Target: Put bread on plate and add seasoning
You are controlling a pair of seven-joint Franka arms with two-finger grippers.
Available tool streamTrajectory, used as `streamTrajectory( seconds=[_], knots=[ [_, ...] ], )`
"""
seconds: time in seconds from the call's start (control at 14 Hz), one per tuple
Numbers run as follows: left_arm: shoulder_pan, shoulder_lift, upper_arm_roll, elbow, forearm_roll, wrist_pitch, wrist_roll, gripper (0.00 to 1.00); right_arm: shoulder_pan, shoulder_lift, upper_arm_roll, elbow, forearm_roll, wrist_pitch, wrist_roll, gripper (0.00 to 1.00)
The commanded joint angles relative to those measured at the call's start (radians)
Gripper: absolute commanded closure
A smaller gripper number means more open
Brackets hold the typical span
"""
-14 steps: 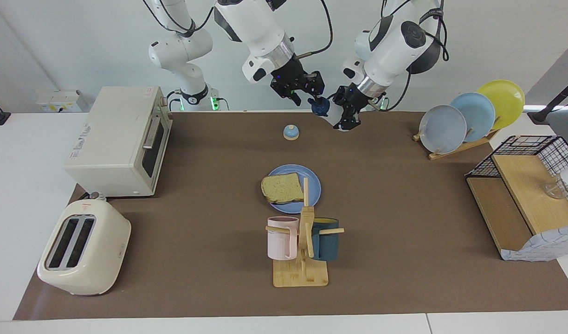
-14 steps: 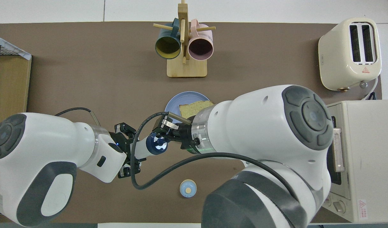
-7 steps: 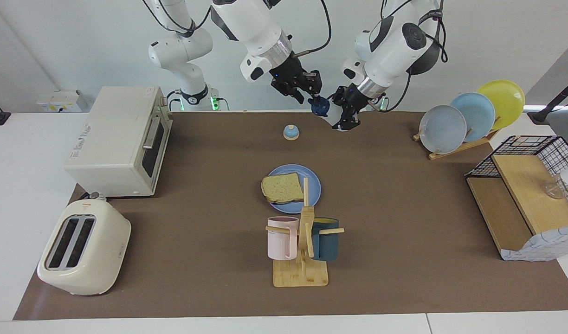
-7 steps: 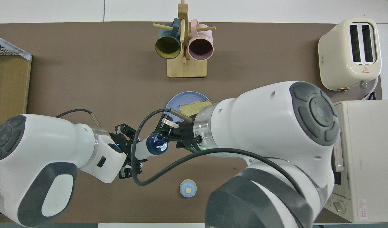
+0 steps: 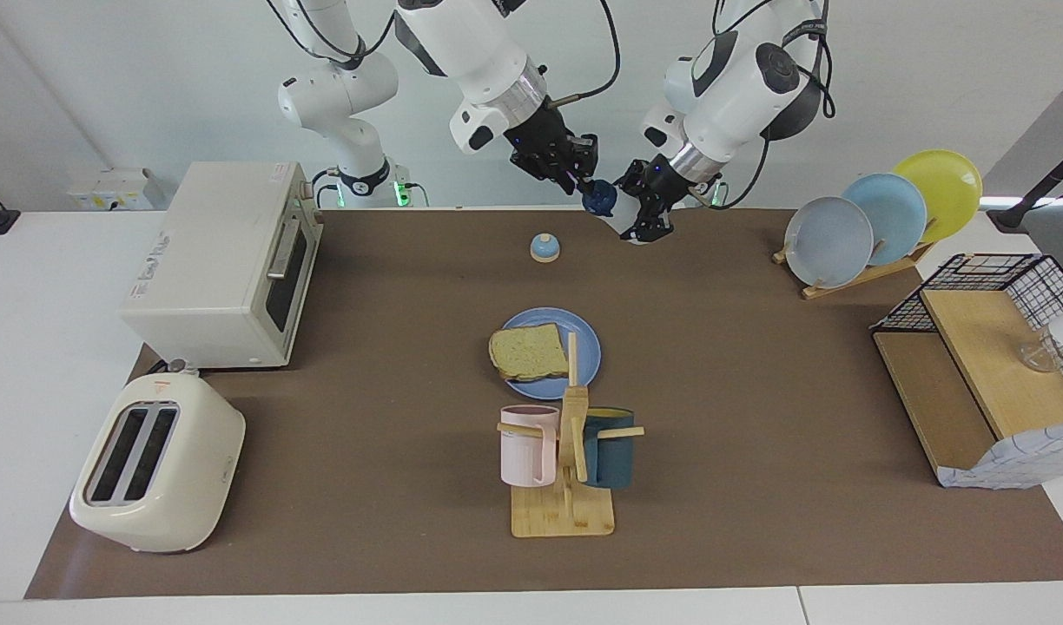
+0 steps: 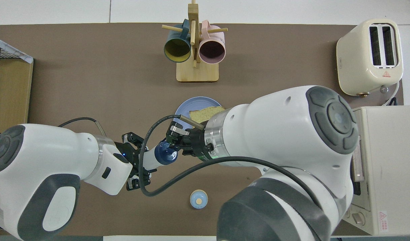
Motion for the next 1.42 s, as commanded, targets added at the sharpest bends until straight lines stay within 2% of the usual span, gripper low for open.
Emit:
streamTrajectory(
  seconds=[0.0, 0.14, 0.43, 0.5, 0.57, 0.64, 1.07, 1.35],
  knots=[
    [-0.001, -0.035, 0.004, -0.041, -0.017, 0.037, -0.007, 1.0, -0.006, -0.004, 0.002, 0.005, 0.019, -0.015, 0.015, 0.73],
    [-0.001, -0.035, 0.004, -0.042, -0.017, 0.037, -0.007, 1.0, -0.009, -0.003, 0.002, 0.005, 0.019, -0.018, 0.015, 0.82],
    [-0.001, -0.037, 0.004, -0.044, -0.017, 0.034, -0.009, 1.0, -0.014, -0.001, -0.001, 0.011, 0.022, -0.018, 0.017, 0.82],
    [-0.001, -0.037, 0.004, -0.042, -0.017, 0.034, -0.01, 1.0, -0.014, -0.001, -0.001, 0.011, 0.022, -0.016, 0.017, 0.85],
    [-0.001, -0.035, 0.004, -0.044, -0.017, 0.034, -0.012, 1.0, -0.012, -0.001, -0.001, 0.009, 0.023, -0.013, 0.017, 0.96],
    [-0.001, -0.035, 0.004, -0.044, -0.017, 0.036, -0.015, 1.0, -0.014, -0.001, -0.001, 0.009, 0.023, -0.013, 0.017, 1.0],
    [-0.001, -0.037, 0.004, -0.044, -0.017, 0.034, -0.021, 1.0, -0.029, -0.001, -0.003, 0.003, 0.025, -0.008, 0.007, 1.0],
    [0.0, -0.037, 0.005, -0.044, -0.017, 0.033, -0.023, 1.0, -0.108, 0.002, -0.003, 0.008, 0.14, -0.011, 0.001, 1.0]
  ],
)
